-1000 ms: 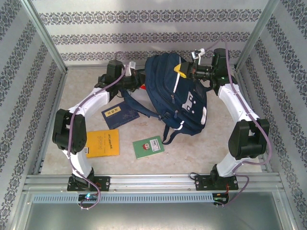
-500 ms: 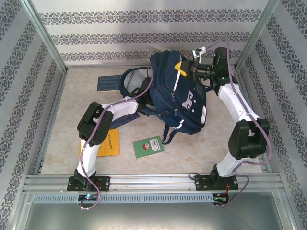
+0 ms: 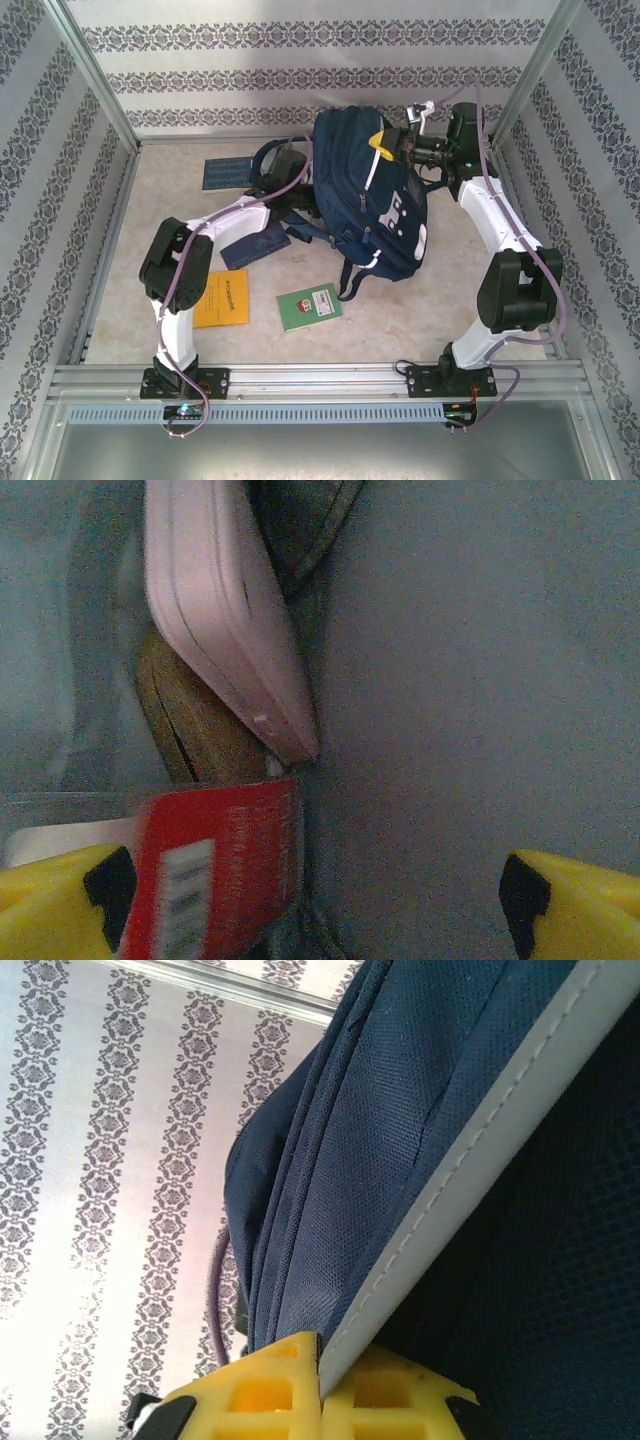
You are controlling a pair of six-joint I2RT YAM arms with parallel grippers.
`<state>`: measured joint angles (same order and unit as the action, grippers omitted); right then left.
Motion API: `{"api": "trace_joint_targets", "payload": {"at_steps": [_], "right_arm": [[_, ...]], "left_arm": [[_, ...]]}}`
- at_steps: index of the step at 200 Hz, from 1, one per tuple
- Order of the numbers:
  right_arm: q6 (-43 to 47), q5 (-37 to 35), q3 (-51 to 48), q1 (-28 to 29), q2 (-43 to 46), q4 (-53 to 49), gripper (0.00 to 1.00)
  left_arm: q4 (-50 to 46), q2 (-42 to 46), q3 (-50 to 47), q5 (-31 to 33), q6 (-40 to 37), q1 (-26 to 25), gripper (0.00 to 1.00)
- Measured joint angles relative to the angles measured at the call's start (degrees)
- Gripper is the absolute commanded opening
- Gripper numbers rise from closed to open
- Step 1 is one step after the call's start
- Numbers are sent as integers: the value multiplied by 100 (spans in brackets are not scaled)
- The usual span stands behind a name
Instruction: Pack books, pencil case, and school supplies into a backpack
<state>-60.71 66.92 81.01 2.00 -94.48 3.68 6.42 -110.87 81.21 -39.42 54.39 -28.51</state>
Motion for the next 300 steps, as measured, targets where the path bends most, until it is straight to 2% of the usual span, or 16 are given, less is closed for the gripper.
{"api": "trace_joint_targets", "payload": {"at_steps": [67,106,134,164,199,237,263,283,300], "right_arm": [[507,-251,-157,-140,208,-304,0],[1613,-826,105,-140,337,-1572,0],[2385,-1545,481,-79,387,-2492,0],[3012,-2492,852,79,326,-3296,0],[3838,-3871,1554,393,-59,-4199,0],[4391,-5101,1657,804,-297,-4579,0],[4485,-5473,1631,844,-450,-4621,32],[4590,-5845,1633,911,-529,-4723,45],[4688,-6301,1633,1117,-514,-4780,47]], "left_arm": [[-234,994,-542,52,-24,579,96],[-861,1834,-1029,234,-212,1115,94],[-1676,2708,-1137,807,-562,1368,95],[-2229,3523,-1255,1285,-896,1401,96],[-2776,3744,-1388,1447,-1150,1401,96],[-3206,3930,-1921,1421,-1220,1401,96],[-3331,4140,-2245,1331,-1220,1401,96],[-3414,4273,-2441,1268,-1220,1401,96],[-3488,4345,-2597,1215,-1220,1394,96]]}}
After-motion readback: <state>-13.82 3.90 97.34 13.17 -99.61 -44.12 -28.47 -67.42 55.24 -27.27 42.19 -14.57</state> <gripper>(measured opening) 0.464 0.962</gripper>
